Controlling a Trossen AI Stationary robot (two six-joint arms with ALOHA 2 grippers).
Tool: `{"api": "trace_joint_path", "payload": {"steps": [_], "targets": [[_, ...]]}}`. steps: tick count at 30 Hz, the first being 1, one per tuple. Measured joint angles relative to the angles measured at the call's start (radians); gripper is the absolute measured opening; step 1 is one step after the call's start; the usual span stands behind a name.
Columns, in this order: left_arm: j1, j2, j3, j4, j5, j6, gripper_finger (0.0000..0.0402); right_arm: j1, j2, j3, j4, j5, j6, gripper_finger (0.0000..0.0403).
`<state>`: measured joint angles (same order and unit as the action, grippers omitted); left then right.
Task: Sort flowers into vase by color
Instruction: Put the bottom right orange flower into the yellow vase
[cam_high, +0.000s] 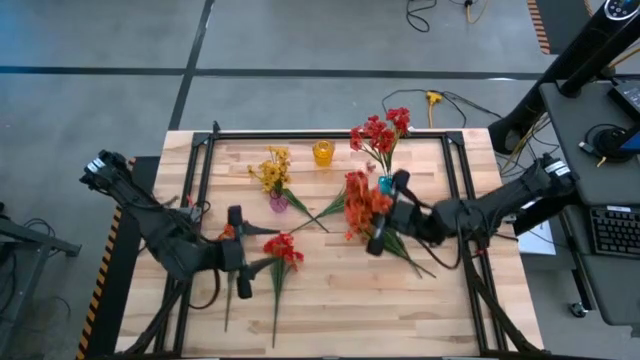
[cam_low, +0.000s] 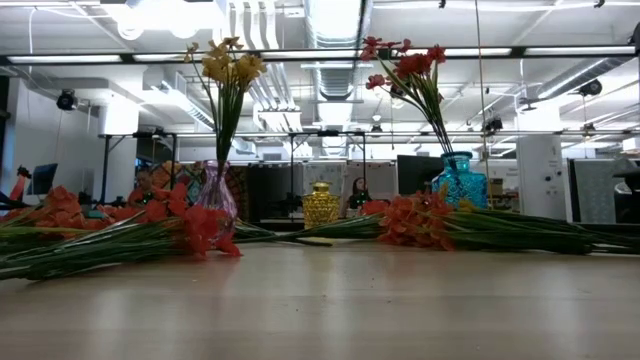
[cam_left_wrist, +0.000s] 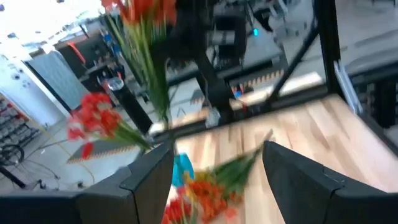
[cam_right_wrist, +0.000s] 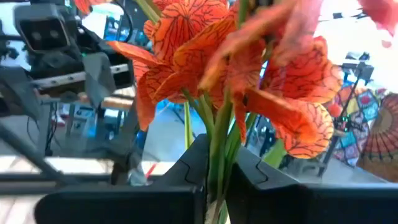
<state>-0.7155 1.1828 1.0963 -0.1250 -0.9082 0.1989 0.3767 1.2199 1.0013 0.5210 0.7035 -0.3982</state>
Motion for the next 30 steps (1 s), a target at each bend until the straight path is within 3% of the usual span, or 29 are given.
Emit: {"api": "trace_joint_path", "payload": {"steps": [4,11,15,19,22,30], "targets": [[0.000,-0.008,0.068,-0.005,-0.008,0.003,0.0229,-0.074,0.015,0.031,-0.014,-0.077,0.002,0.0022],[0.000,-0.012,0.145,-0.194,-0.064,0.020,0.0229,-0.128,0.111,0.042,0.011,-0.068,0.060,0.0022],[0.005,-0.033,0.159,-0.386,0.107,0.022,0.0229,-0.147,0.200,0.042,0.141,0.053,0.025,0.0022],[0.015,-0.088,0.091,-0.392,0.265,0.091,0.0229,-0.202,0.274,0.057,0.187,0.075,0.035,0.0022],[0.030,-0.161,0.005,-0.358,0.272,0.116,0.0229,-0.253,0.321,0.093,0.187,0.074,0.043,0.0022],[0.072,-0.412,-0.275,-0.052,0.361,0.197,0.0229,-0.348,0.400,0.240,0.101,0.075,0.057,0.0022]]}}
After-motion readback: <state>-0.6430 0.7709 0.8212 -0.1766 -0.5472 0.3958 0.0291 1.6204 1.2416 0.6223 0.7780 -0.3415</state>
